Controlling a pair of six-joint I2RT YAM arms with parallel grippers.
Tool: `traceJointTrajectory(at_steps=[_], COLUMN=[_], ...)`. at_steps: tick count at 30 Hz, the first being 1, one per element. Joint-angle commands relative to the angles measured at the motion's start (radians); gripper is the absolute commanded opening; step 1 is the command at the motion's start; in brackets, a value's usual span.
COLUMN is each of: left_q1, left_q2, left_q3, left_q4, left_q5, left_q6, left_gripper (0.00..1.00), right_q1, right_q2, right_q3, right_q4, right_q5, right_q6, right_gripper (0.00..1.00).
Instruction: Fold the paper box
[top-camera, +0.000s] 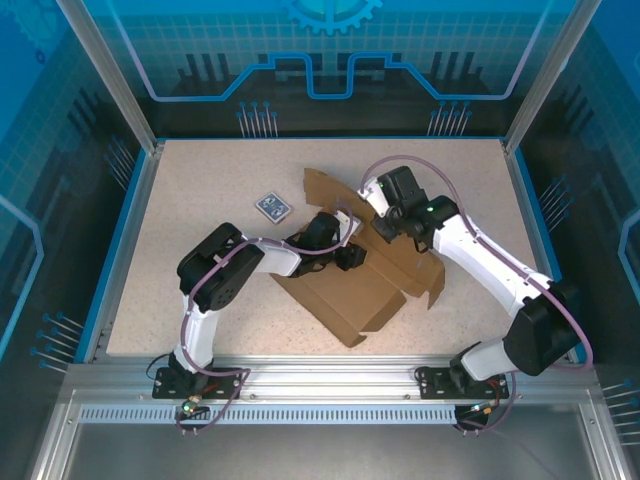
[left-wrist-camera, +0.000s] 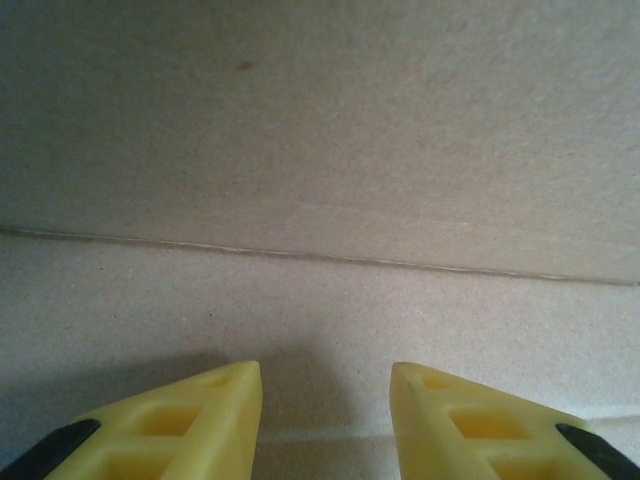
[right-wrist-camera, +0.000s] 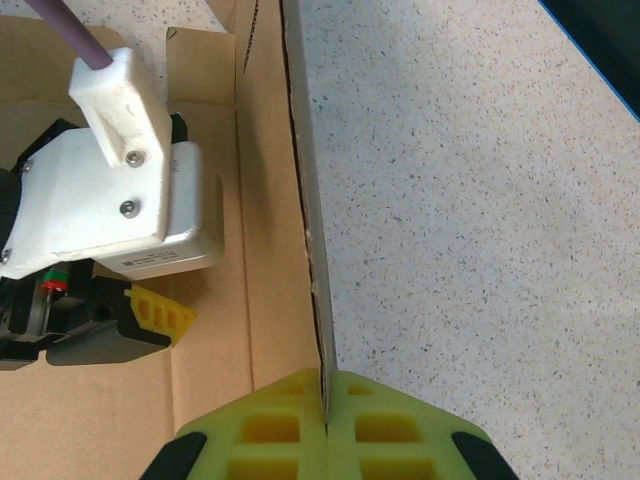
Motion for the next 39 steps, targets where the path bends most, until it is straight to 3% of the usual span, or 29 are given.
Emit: traceJointTrajectory(at_steps=[1,19,30,34,39], left_q1=[-0.008,-0.008,-0.007,-0.004,0.006], left_q2=[0.035,-0.004,-0.009,-0.016,-0.058], left_q3=[-0.007,-0.057,-0.098,-0.107,-0.141], left_q4=[0.005,0.052,0.121,0.134,0.164], left_q5=[-0.012,-0.045,-0.053,-0.054,-0.057], left_q6=[0.008,-0.023,-0.051,-0.065,-0.09], left_gripper=[0.4,0.41,0.42,0.44,0.48], right_q1=[0.023,0.126,0.185,0.184,0.146], right_q2=[0.006,-0.008,0.006,0.004,-0.037], right_q3=[-0.03,-0.09,-0.191,-0.211,-0.18], right_q4=[-0.023,0.107,0.332,0.366,0.268], right_q5=[0.022,0.467,0.671,0.67,0.517], right_q6=[0.008,-0.155,-0.297,-0.304,-0.211], right_gripper=[0.0,0.0,0.0,0.0,0.0])
